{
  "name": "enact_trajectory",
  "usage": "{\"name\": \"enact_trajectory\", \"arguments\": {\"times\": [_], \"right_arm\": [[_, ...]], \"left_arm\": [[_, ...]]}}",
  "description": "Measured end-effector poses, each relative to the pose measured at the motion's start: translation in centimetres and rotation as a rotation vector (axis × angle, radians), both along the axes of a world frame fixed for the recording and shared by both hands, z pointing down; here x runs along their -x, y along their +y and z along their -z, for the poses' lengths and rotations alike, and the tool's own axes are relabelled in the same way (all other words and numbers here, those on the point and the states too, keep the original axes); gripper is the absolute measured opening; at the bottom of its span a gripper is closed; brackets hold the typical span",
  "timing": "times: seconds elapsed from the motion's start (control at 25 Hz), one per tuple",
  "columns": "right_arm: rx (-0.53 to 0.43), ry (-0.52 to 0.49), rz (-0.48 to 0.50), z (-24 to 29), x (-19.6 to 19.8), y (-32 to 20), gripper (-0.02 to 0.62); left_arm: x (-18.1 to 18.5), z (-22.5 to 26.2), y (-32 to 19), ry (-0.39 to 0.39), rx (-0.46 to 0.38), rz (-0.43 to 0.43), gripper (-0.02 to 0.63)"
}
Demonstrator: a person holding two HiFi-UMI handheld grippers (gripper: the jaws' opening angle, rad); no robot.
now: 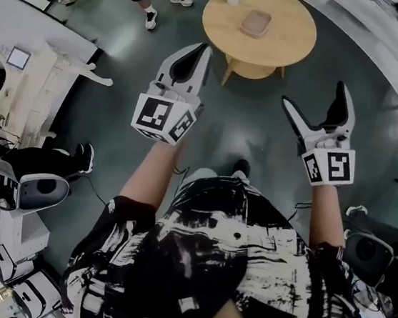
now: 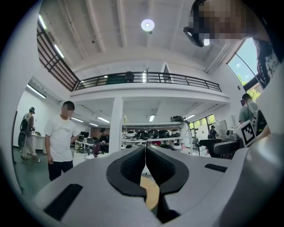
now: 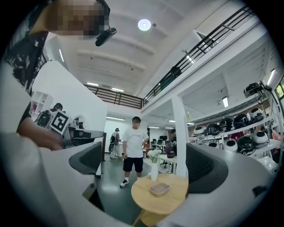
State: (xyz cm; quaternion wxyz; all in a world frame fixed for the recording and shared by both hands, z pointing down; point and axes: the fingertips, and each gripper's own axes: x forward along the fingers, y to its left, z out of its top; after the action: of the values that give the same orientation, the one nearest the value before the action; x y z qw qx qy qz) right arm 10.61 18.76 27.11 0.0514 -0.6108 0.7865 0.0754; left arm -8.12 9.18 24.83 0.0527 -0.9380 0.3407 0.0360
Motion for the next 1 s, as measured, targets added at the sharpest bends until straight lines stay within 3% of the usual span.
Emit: {"name": "enact_trajectory", "arguments": {"times": [0.36, 1.0], "right_arm": [[0.011, 0.023, -0.011, -0.2, -3.1, -8.8, 0.569], [0.07, 0.047, -0.09, -0.5, -6.6, -33.3, 0.569]], "left_arm": [[-3.5, -1.0, -9.1, 0.01, 0.013, -0.023, 0.002], [-8.4, -1.1, -34.1, 0.029, 0.042, -0.141, 0.002]]}}
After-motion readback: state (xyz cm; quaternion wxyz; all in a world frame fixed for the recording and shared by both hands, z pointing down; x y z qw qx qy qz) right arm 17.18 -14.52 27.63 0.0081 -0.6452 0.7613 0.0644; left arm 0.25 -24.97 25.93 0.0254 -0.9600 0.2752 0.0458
